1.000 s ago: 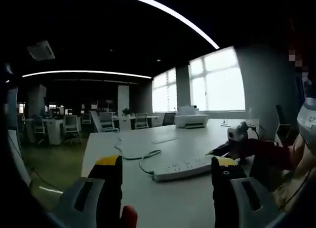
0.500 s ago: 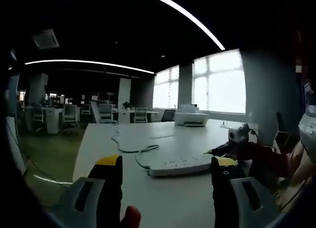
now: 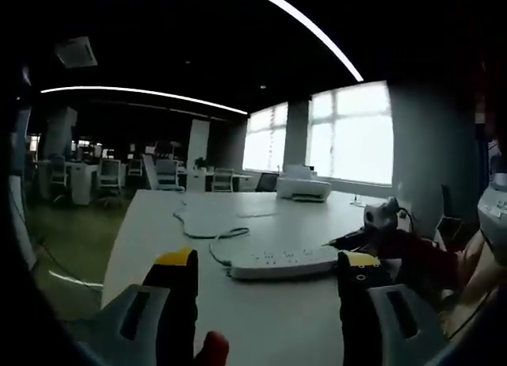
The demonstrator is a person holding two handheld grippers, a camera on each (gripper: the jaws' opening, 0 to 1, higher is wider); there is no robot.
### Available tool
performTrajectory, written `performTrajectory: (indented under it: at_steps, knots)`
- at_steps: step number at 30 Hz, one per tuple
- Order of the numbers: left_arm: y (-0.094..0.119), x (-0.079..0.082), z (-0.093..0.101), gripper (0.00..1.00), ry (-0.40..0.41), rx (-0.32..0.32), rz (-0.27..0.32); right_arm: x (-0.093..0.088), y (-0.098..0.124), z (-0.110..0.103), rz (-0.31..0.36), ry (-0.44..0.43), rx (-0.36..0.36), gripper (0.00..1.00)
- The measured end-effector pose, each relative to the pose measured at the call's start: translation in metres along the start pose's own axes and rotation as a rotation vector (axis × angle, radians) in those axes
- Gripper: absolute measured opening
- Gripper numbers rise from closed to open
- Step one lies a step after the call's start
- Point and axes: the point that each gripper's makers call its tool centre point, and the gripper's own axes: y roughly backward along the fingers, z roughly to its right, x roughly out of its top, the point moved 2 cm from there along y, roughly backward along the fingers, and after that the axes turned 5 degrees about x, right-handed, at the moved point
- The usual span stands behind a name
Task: Pick up the power strip scattered on the table, fix it on the side mounting bracket of the table, and press the switch
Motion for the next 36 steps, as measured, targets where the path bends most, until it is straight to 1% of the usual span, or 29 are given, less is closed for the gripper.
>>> performTrajectory:
  at_steps: [5, 7, 10, 13, 17, 22, 30, 36]
  knots:
    - [-0.004, -0.007, -0.004, 0.75, 0.019, 0.011, -0.016, 0.003, 0.002, -0.001, 0.007, -0.007, -0.007, 0.48]
    - [-0.004, -0.007, -0.004, 0.75, 0.026, 0.009, -0.015, 0.002, 0.002, -0.002, -0.003, -0.04, -0.003, 0.48]
    - [-0.006, -0.007, -0.004, 0.75, 0.036, 0.004, -0.014, 0.001, 0.002, -0.003, -0.006, -0.052, -0.003, 0.48]
    - [-0.008, -0.01, -0.008, 0.77, 0.055, 0.024, -0.03, 0.001, 0.002, -0.004, -0.005, -0.076, -0.002, 0.48]
    - [-0.009, -0.013, -0.009, 0.77, 0.064, 0.029, -0.039, 0.002, 0.003, -0.005, 0.001, -0.138, 0.005, 0.48]
    - [-0.012, -0.013, -0.007, 0.77, 0.095, 0.023, -0.035, 0.003, 0.003, -0.007, 0.005, -0.171, 0.006, 0.48]
    - [-0.019, -0.02, -0.004, 0.77, 0.141, 0.031, -0.039, 0.005, 0.004, -0.009, 0.007, -0.217, 0.01, 0.47]
    - [-0.022, -0.018, -0.005, 0.77, 0.182, 0.04, -0.017, 0.006, 0.004, -0.01, 0.001, -0.229, 0.01, 0.47]
